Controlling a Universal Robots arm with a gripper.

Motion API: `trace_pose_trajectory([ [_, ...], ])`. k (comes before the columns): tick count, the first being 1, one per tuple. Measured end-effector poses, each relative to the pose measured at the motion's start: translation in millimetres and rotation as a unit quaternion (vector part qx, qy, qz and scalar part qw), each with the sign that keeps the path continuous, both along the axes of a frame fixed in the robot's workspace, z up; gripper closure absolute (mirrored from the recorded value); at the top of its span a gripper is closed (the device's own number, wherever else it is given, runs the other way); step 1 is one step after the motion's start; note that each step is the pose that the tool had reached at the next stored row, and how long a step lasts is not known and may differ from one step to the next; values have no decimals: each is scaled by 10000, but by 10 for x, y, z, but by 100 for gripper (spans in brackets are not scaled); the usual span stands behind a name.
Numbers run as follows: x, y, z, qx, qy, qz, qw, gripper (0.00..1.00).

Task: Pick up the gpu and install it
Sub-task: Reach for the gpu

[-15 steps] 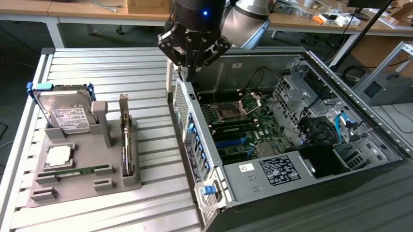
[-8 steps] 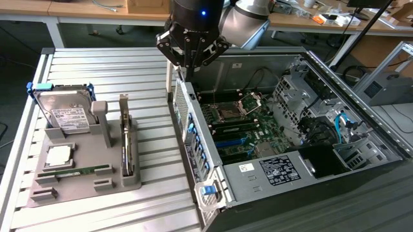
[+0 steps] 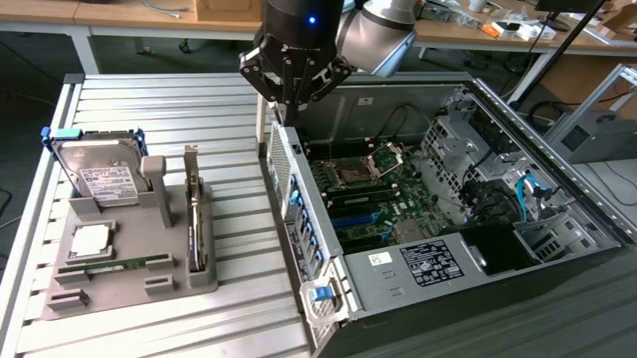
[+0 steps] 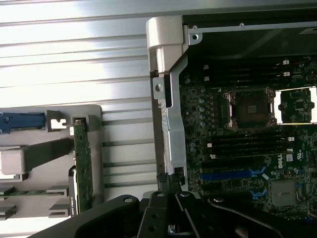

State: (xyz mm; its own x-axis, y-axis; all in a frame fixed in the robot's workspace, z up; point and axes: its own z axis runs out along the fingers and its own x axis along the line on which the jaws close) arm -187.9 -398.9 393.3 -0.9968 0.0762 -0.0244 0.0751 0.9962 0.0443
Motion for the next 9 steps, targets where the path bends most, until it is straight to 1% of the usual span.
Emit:
trace_pose_trajectory([
  [9,-33,0,0,0,0,0,10000,89],
])
